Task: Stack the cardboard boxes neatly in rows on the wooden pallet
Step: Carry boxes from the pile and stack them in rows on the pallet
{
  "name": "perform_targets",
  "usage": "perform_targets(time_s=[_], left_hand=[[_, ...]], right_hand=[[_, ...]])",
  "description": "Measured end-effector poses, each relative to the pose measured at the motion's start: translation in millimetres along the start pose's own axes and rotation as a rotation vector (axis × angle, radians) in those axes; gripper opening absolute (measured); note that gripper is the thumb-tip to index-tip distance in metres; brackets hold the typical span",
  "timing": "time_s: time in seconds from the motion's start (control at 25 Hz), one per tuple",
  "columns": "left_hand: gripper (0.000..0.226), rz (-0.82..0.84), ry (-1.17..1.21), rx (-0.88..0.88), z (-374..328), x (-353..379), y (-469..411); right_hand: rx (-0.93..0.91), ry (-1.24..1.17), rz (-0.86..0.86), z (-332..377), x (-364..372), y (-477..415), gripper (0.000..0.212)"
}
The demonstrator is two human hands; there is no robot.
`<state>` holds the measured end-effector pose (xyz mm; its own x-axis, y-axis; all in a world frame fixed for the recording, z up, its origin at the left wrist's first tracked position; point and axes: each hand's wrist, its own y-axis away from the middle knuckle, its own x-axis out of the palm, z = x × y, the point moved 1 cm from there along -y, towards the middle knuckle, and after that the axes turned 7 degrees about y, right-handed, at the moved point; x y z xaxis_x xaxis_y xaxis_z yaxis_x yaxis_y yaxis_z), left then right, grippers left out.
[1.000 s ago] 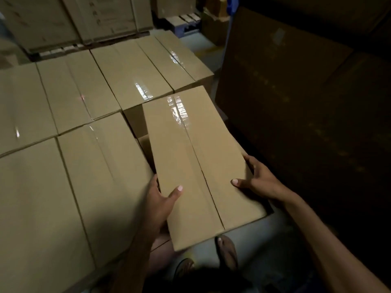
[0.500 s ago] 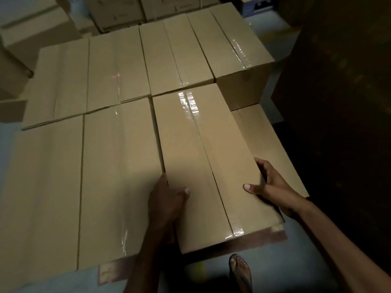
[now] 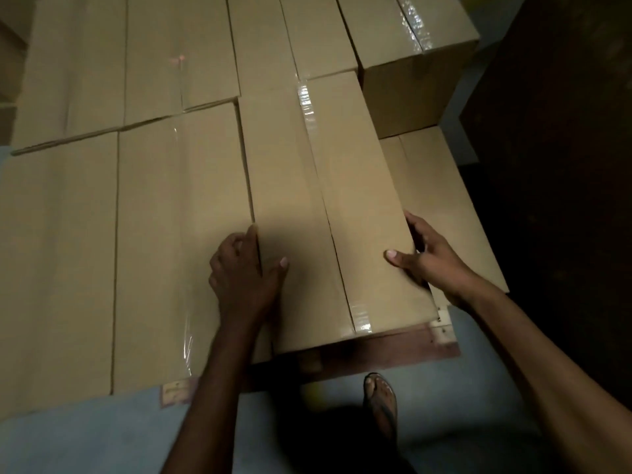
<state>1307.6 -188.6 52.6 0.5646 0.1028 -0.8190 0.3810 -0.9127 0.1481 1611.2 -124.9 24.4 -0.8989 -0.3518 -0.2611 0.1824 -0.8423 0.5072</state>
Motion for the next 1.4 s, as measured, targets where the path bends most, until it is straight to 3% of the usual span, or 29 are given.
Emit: perform_targets(time_s=[0.16,0.28,0.4,0.52,0.68,0.84,1.04,1.28,1.4], left_hand=[[0.074,0.074,-0.104,0.081,22.1,1.9,-3.3],[0.093,0.215,-0.095,0.177,32.0,-8.5,-7.6],[0.11,0.369,-0.046,0.314,49.3,-27.4,11.2],[0.122,0.469,-0.09,0.441,75.0,-40.6,53.7],[0.099,0.383,-0.203,0.599,95.9,-35.4,72.4],[0.082,0.362,-0.319,0.638,108.9,-28.4,69.7],[0.079,0.332,-0.31,0.661,115.0,-26.7,77.3],[0.093,0.27,-0.382,0.667,113.2,-17.6,84.7],[0.102,0.26,-0.407,0.634,107.6,-14.4,87.9]], right_hand=[[-0.002,0.017,-0.029,7.6,-1.6,-3.2,0.066],[0.015,0.108,0.015,16.9,-3.8,2.7,0.062],[-0.054,0.407,-0.139,22.4,6.9,26.4,0.089],[-0.195,0.684,-0.236,14.9,28.6,68.5,0.097],[-0.038,0.659,-0.167,-5.8,53.7,99.0,0.103],[-0.03,0.578,-0.154,-3.6,57.0,108.0,0.1],[-0.065,0.665,-0.083,-16.2,49.4,116.4,0.104],[-0.118,0.74,-0.09,-38.6,39.2,102.7,0.131],[-0.145,0.645,-0.053,-29.9,32.2,93.9,0.117]])
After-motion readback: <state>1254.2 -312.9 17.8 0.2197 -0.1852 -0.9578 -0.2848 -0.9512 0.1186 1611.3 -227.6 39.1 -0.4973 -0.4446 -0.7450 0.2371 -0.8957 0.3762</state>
